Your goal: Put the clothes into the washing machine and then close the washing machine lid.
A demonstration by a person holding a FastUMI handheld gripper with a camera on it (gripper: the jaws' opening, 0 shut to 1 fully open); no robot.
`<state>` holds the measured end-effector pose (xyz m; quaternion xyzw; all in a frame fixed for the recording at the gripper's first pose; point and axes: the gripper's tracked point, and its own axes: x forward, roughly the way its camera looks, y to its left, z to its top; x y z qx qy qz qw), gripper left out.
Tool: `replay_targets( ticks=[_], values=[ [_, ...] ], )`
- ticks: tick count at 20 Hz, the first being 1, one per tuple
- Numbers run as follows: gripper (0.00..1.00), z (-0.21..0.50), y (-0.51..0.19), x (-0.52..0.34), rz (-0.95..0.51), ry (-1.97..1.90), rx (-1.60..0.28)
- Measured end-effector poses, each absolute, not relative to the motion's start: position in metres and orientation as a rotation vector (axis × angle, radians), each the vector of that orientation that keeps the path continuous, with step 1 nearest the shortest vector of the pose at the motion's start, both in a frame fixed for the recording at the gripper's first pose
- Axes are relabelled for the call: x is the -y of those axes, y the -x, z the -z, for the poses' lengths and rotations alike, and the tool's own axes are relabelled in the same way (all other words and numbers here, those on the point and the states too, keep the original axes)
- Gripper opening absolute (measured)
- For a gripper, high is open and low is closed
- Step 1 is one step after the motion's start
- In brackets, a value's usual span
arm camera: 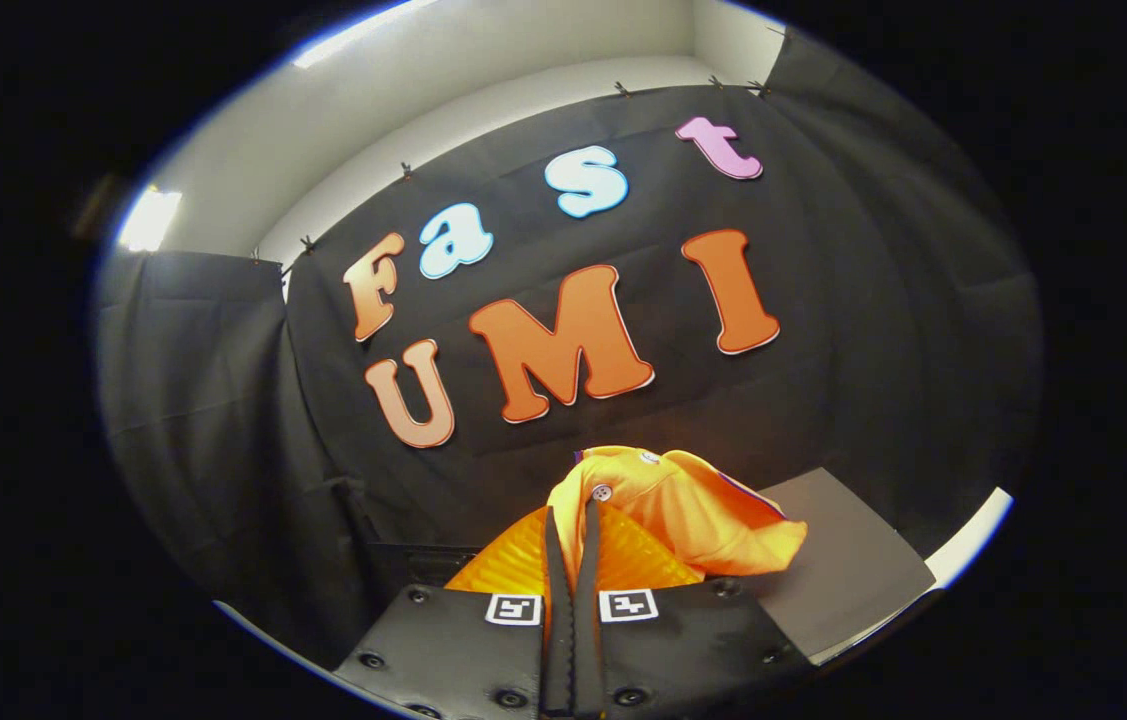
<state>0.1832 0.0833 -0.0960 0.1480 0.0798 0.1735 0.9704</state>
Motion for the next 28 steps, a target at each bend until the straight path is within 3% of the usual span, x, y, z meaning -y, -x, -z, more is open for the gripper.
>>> replay_targets(
  ticks=[5,10,19,28],
  values=[
    [0.08,0.07,-0.164,-0.127,-0.405,-0.277,-0.135],
    [0.07,0.053,-0.157,-0.204,-0.365,-0.248,-0.106],
    [0.08,0.09,-0.16,-0.38,-0.409,-0.227,-0.161],
    [0.08,0.158,-0.184,-0.489,-0.479,-0.215,-0.272]
  ],
)
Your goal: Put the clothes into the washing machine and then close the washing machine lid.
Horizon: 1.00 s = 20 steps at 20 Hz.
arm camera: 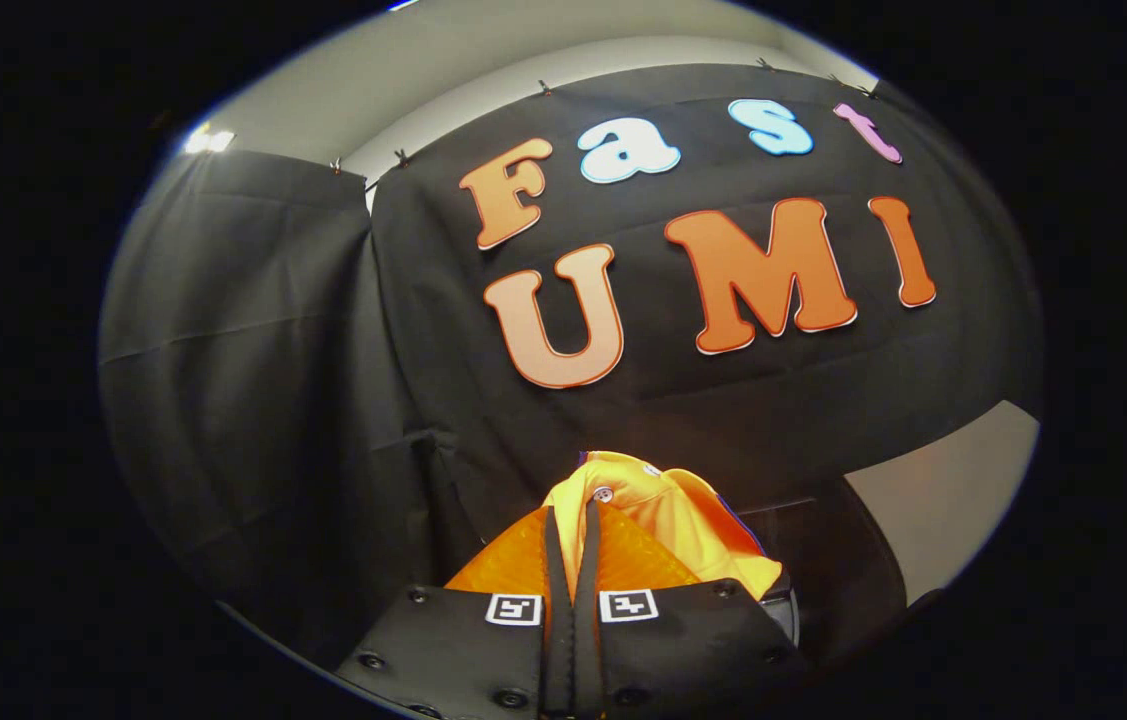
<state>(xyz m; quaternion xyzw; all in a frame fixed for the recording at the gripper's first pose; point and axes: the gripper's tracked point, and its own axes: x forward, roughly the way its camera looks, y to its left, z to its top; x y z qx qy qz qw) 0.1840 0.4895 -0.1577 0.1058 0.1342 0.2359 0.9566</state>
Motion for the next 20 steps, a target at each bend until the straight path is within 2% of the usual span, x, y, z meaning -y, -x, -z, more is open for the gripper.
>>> replay_targets(
  ticks=[10,20],
  values=[
    [0.08,0.319,-0.225,-0.507,-0.387,-0.159,-0.451],
    [0.08,0.492,-0.223,-0.505,-0.313,-0.165,-0.783]
  ],
)
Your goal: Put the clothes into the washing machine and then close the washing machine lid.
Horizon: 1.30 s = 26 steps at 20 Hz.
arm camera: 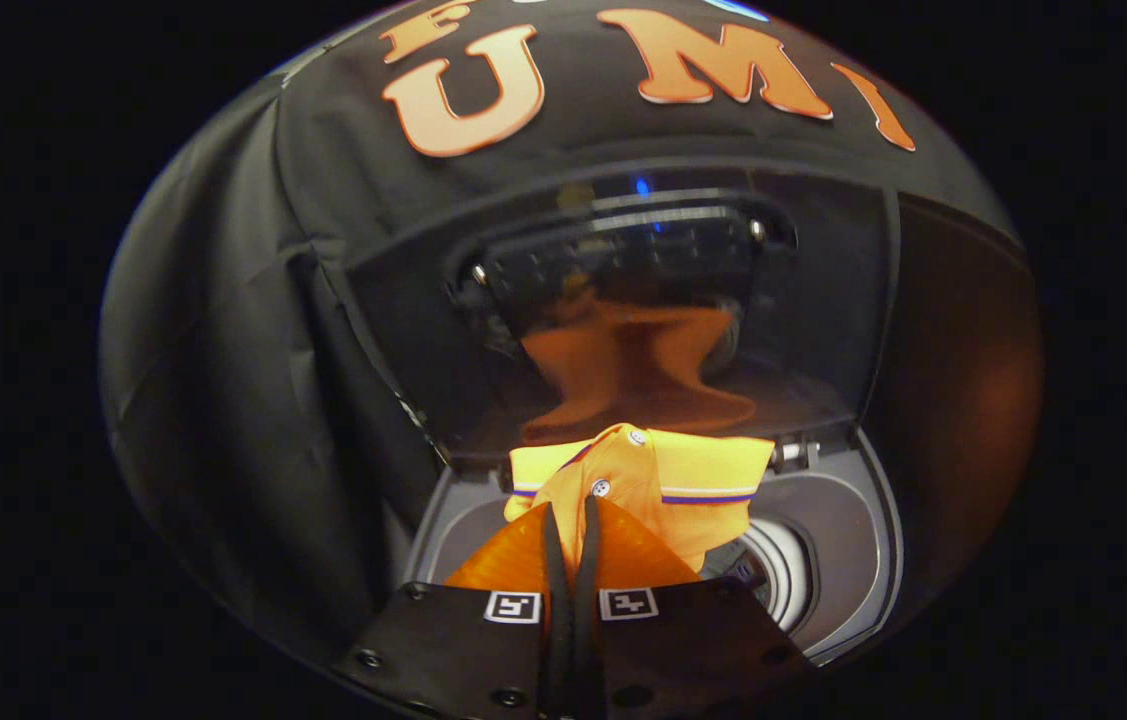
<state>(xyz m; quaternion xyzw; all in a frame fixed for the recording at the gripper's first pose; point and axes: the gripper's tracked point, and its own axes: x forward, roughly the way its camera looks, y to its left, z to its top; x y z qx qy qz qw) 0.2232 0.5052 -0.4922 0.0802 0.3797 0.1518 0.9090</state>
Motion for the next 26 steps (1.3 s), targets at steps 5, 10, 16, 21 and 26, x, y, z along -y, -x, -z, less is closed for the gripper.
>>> replay_targets(
  ticks=[5,10,16,21,26],
  values=[
    [0.08,0.534,-0.228,-0.508,-0.317,-0.133,-0.871],
    [0.08,0.586,-0.203,-0.506,-0.284,-0.125,-1.017],
    [0.08,0.621,-0.181,-0.494,-0.209,-0.153,-1.218],
    [0.08,0.626,-0.175,-0.494,-0.177,-0.149,-1.27],
    [0.08,0.628,-0.173,-0.488,-0.153,-0.125,-1.313]
  ],
)
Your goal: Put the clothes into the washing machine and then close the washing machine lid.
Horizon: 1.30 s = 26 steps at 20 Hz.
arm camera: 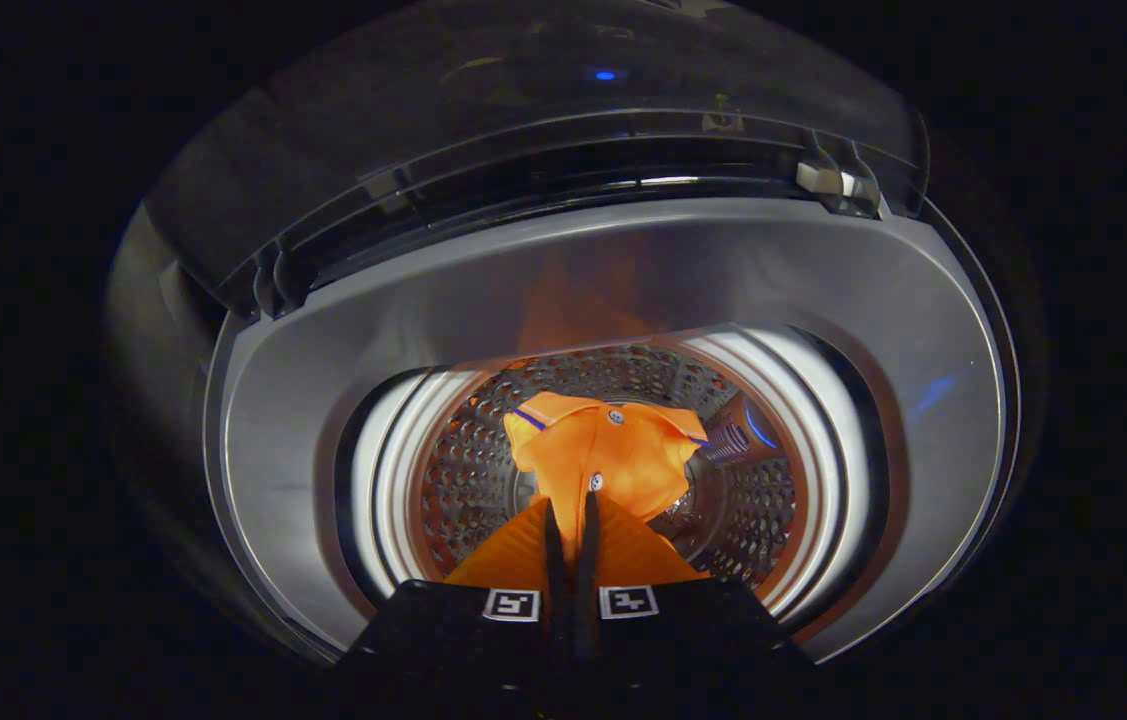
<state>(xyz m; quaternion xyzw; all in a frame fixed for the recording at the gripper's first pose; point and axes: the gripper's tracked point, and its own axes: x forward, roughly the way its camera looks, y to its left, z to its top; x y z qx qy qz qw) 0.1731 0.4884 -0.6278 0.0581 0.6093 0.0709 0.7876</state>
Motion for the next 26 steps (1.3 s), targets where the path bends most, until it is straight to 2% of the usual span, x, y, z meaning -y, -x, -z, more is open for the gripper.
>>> replay_targets(
  ticks=[6,13,17,26],
  values=[
    [0.99,0.615,-0.169,-0.486,-0.161,-0.108,-1.296],
    [0.99,0.586,-0.164,-0.48,-0.183,-0.126,-1.22],
    [0.99,0.547,-0.174,-0.482,-0.195,-0.136,-1.066],
    [0.98,0.347,-0.214,-0.467,-0.271,-0.181,-0.598]
  ],
)
